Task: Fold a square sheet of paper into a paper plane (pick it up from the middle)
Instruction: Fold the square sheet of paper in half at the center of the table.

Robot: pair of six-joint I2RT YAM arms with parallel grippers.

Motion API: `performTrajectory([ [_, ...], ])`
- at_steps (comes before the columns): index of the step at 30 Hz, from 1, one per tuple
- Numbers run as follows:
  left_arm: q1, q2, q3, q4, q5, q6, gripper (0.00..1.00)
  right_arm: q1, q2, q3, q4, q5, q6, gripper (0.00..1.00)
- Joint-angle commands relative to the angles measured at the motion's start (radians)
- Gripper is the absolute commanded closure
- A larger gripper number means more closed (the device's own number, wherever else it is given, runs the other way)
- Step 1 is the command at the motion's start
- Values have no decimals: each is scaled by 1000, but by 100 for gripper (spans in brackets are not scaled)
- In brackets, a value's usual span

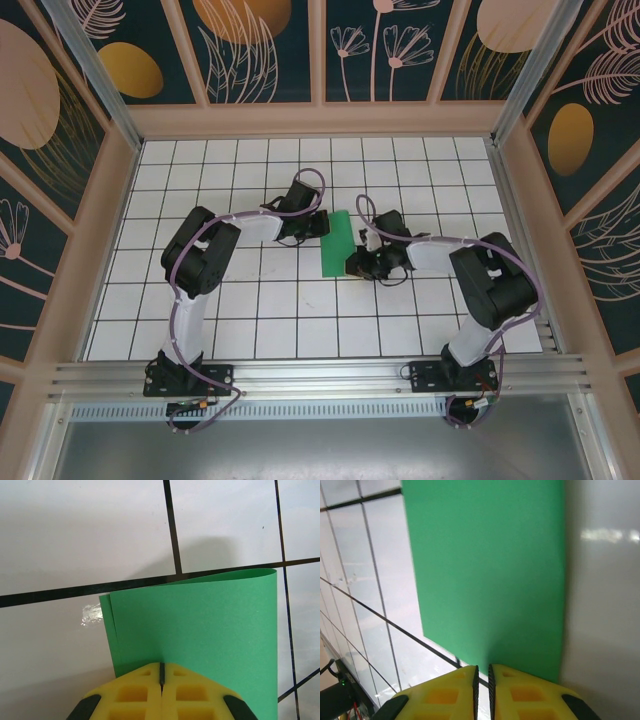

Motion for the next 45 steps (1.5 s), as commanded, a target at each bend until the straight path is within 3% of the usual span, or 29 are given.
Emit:
performTrajectory([
  [1,14,61,-30,-130,-106,21,97,-11,-60,85,-15,1,5,82],
  [7,14,64,-26,-133,-99,26,97,-61,34,204,25,55,-4,82],
  [19,14,73,-17,-143,-92,35,97,-91,311,413,59,43,-13,84],
  [28,14,72,-20,-167,-118,55,97,-135,359,343,81,88,23,84],
  [35,14,75,-9,-174,-123,56,97,-132,286,401,79,50,25,84],
  [45,14,75,-9,-179,-119,60,97,-135,394,482,56,76,28,84],
])
